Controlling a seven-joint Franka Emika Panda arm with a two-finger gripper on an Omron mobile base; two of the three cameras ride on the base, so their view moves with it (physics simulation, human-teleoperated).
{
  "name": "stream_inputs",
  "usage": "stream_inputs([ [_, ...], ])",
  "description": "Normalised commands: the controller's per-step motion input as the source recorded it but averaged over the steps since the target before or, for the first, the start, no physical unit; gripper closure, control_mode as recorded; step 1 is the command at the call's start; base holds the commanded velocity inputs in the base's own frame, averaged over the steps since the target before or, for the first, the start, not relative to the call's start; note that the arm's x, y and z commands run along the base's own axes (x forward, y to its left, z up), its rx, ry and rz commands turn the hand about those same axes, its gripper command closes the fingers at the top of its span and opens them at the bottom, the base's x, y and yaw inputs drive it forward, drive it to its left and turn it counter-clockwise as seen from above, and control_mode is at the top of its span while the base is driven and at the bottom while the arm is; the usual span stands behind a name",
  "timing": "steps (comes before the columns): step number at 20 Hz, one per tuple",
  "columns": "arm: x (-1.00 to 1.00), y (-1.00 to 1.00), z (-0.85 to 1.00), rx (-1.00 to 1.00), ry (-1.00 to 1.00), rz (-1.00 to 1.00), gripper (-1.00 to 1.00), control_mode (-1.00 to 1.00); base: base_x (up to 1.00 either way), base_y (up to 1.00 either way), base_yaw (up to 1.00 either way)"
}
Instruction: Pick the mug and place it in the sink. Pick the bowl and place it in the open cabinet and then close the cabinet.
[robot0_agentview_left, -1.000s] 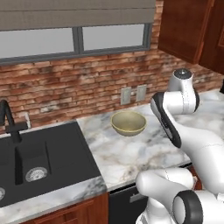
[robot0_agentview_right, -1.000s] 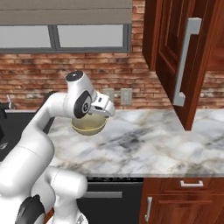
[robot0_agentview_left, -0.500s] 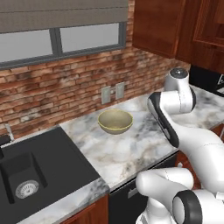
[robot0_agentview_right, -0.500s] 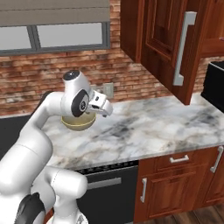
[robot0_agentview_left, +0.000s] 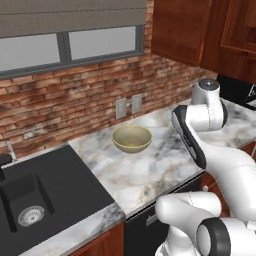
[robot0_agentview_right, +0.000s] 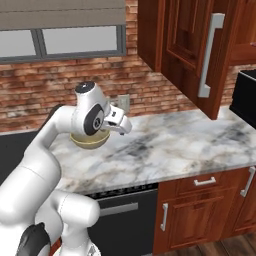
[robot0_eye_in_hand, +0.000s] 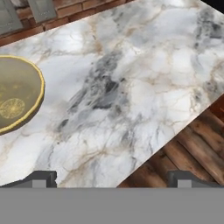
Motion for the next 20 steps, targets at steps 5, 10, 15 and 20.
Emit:
stream_inputs([
  [5, 0.22, 0.84, 0.00, 0.00, 0.05, 0.01, -1.00, -1.00, 0.00, 0.00, 0.00],
  [10, 0.12, 0.76, -0.01, 0.02, 0.01, 0.00, -1.00, -1.00, 0.00, 0.00, 0.00],
  [15, 0.23, 0.45, -0.11, 0.07, 0.11, 0.00, -1.00, -1.00, 0.00, 0.00, 0.00],
  [20, 0.01, 0.00, -0.18, 0.18, 0.06, -0.03, -1.00, -1.00, 0.00, 0.00, 0.00],
])
